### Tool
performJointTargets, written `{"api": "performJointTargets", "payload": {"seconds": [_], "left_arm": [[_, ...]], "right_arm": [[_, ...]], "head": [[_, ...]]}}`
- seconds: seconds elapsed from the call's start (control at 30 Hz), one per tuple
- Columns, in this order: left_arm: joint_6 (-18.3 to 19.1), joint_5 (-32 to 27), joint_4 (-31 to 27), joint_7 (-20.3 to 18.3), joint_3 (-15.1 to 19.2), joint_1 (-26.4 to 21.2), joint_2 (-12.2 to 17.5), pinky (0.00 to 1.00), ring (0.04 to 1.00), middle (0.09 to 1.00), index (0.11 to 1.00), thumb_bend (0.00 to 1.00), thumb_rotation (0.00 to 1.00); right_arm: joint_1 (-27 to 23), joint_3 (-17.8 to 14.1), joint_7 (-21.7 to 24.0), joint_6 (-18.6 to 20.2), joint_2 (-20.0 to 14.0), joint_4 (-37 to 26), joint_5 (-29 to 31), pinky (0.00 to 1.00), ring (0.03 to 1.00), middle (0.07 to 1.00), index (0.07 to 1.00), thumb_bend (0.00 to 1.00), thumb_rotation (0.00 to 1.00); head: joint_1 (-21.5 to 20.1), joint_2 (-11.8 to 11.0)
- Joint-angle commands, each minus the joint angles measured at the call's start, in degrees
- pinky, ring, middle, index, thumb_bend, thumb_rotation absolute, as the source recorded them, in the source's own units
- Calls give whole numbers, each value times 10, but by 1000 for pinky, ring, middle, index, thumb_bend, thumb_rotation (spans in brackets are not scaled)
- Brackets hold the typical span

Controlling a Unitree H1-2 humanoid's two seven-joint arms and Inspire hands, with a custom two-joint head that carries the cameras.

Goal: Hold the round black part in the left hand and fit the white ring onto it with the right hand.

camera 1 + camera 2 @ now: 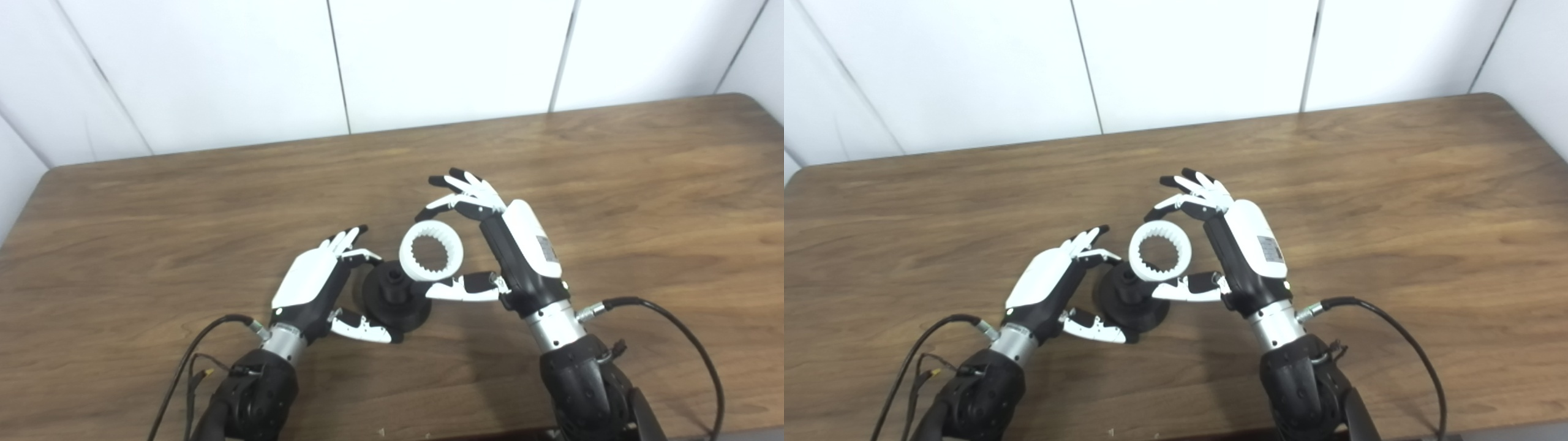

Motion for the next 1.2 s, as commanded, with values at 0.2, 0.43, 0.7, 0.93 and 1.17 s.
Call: {"api": "performJointTargets", "payload": {"seconds": [0.2, 0.43, 0.7, 0.93, 1.17], "left_arm": [[2, 15, -14, -4, -8, -14, -2, 1000, 1000, 1000, 633, 1000, 310], [-4, 12, -13, 1, -10, -12, -4, 1000, 1000, 1000, 629, 1000, 320], [-1, 16, -14, -1, -13, -13, -3, 1000, 1000, 1000, 625, 1000, 341], [1, 13, -15, -2, -12, -13, -7, 1000, 1000, 1000, 624, 1000, 332], [5, 16, -18, -3, -14, -15, -8, 1000, 1000, 1000, 626, 1000, 337]], "right_arm": [[-24, 15, -5, -28, 11, 25, -8, 991, 923, 852, 483, 518, 142], [-34, 22, -3, -26, 12, 49, -11, 1000, 932, 852, 483, 519, 140], [-44, 28, -6, -24, 18, 76, -15, 1000, 932, 850, 483, 519, 141], [-52, 32, -3, -25, 24, 90, -13, 1000, 937, 851, 483, 518, 142], [-54, 36, 0, -26, 18, 106, -16, 1000, 935, 850, 483, 517, 142]], "head": [[4, 3], [8, 5], [10, 6], [11, 9], [16, 12]]}}
